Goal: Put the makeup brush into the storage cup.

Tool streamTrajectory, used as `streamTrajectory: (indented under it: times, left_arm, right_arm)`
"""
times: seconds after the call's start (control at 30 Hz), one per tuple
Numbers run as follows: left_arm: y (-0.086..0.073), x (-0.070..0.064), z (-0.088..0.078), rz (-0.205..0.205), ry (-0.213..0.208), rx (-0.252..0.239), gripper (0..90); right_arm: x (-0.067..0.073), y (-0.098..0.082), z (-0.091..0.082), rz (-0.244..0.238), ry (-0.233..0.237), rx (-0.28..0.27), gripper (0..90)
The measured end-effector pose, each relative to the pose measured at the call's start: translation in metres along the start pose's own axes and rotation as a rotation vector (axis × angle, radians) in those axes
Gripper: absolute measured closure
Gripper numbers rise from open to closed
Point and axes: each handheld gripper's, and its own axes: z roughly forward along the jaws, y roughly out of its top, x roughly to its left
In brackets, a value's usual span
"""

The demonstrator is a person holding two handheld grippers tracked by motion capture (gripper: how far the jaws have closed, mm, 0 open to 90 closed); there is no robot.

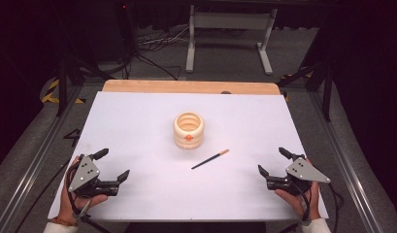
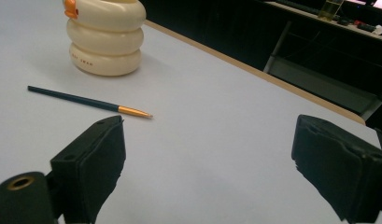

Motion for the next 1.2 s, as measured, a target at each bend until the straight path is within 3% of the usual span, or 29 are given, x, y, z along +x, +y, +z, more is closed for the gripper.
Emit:
streamTrajectory:
  times: [0.17, 0.33, 0.43, 0.6, 0.63, 0.67, 0.8, 0.87, 0.9, 0.93, 1.0, 1.03, 1.2]
  left_arm:
    - [0.009, -0.003, 0.017, 0.016, -0.02, 0.021, 6.2]
    - [0.015, -0.006, 0.036, 0.014, -0.056, 0.052, 6.4]
    - [0.017, -0.007, 0.047, -0.002, -0.09, 0.044, 9.3]
    - [0.02, -0.011, 0.058, 0.015, -0.115, 0.058, 10.6]
    - [0.021, -0.014, 0.064, 0.017, -0.128, 0.058, 10.9]
    - [0.021, -0.014, 0.064, 0.017, -0.128, 0.058, 11.3]
    - [0.025, -0.019, 0.072, 0.038, -0.148, 0.056, 12.1]
    - [0.026, -0.022, 0.075, 0.043, -0.154, 0.062, 12.0]
    - [0.026, -0.024, 0.076, 0.046, -0.156, 0.06, 11.9]
    - [0.026, -0.025, 0.077, 0.051, -0.168, 0.06, 11.9]
    - [0.026, -0.028, 0.078, 0.059, -0.183, 0.053, 11.3]
    - [0.025, -0.028, 0.078, 0.058, -0.189, 0.054, 11.2]
    - [0.025, -0.032, 0.079, 0.074, -0.196, 0.064, 11.5]
  right_arm:
    - [-0.003, 0.002, 0.007, -0.024, 0.029, 0.035, 13.5]
    - [-0.009, 0.009, 0.014, -0.007, 0.071, 0.039, 18.0]
    - [-0.011, 0.017, 0.022, -0.036, 0.106, 0.064, 19.5]
    - [-0.01, 0.028, 0.037, -0.085, 0.173, 0.117, 21.9]
    - [-0.008, 0.036, 0.047, -0.128, 0.219, 0.147, 25.0]
    - [-0.008, 0.039, 0.05, -0.137, 0.241, 0.161, 26.2]
    - [-0.005, 0.051, 0.065, -0.198, 0.305, 0.218, 31.6]
    - [-0.001, 0.059, 0.076, -0.266, 0.327, 0.26, 34.7]
    - [0.003, 0.065, 0.088, -0.314, 0.372, 0.321, 35.8]
    - [0.003, 0.065, 0.088, -0.314, 0.372, 0.321, 35.8]
    - [0.01, 0.072, 0.102, -0.379, 0.392, 0.375, 39.2]
    - [0.013, 0.075, 0.109, -0.403, 0.424, 0.398, 41.9]
    - [0.024, 0.085, 0.136, -0.503, 0.488, 0.477, 52.5]
